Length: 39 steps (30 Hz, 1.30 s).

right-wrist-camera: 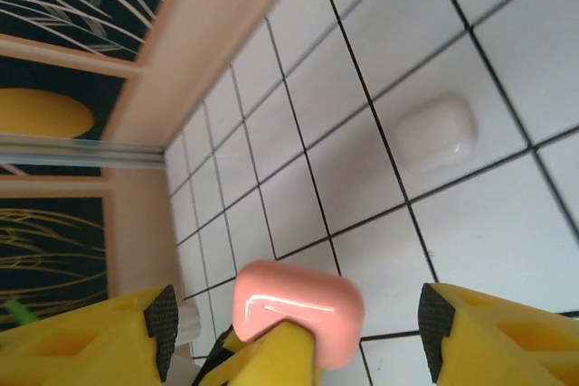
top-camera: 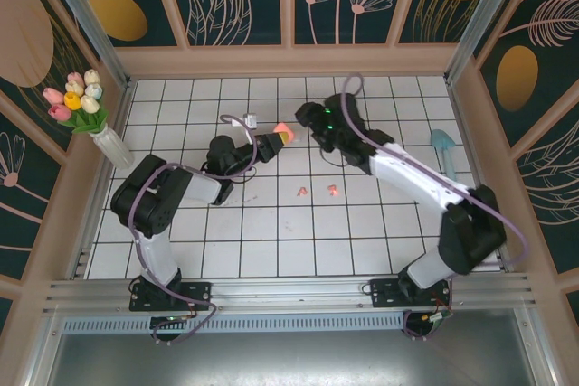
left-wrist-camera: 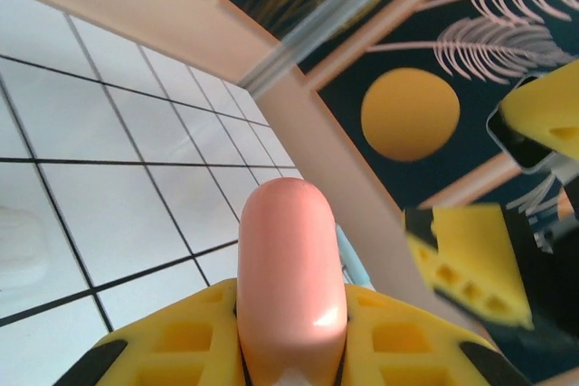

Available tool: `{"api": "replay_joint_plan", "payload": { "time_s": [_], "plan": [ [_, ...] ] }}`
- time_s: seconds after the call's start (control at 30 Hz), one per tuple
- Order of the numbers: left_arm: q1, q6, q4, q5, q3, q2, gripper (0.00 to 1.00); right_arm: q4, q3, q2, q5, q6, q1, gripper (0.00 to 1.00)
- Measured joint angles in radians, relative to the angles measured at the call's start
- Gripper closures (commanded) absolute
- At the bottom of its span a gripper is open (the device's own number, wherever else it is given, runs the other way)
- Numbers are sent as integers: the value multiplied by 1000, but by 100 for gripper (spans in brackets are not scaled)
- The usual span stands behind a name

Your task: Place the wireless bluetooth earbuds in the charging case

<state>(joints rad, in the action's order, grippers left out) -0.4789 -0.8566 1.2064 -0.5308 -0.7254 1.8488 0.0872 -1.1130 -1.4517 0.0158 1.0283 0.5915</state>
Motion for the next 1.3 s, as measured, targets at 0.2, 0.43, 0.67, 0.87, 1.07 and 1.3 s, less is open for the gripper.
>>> {"api": "replay_joint_plan", "payload": {
  "time_s": [0.2, 0.43, 0.67, 0.87, 1.07, 1.3],
  "plan": [
    [0, 138, -195, -173, -91, -72, 85, -154, 216, 175, 224, -321, -55, 28],
    [0, 229, -368, -309, -148, -90, 85, -239, 306, 197, 422, -475, -95, 29],
    [0, 255, -435, -353, -171, -98, 85, -298, 306, 167, 489, -509, -95, 31],
    [0, 259, -454, -364, -175, -100, 87, -302, 304, 103, 502, -521, -98, 35],
    [3, 259, -475, -375, -176, -134, 88, -335, 304, 64, 510, -516, -146, 40],
    [2, 259, -476, -404, -176, -191, 90, -362, 333, 56, 501, -480, -224, 43]
  ]
}}
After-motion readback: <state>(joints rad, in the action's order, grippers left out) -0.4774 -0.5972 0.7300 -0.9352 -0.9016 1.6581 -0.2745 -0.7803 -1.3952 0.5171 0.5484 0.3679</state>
